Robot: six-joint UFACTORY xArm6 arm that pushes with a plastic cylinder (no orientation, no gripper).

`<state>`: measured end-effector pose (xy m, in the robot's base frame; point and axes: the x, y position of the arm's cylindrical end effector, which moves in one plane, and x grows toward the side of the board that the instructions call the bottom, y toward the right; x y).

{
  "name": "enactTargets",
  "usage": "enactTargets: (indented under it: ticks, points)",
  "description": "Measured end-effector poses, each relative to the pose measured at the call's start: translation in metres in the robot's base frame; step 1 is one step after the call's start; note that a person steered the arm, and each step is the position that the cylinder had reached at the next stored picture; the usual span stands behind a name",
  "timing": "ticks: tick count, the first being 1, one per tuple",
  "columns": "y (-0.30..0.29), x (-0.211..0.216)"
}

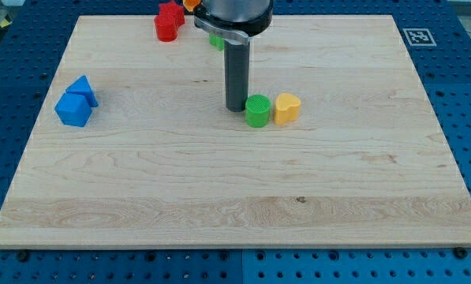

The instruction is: Slide the green circle into the yellow heart

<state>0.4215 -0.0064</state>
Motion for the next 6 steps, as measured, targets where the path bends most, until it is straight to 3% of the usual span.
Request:
enactTargets:
  ticks: [3, 6]
  points:
    - [0.003, 0.043]
    - [0.018, 0.029]
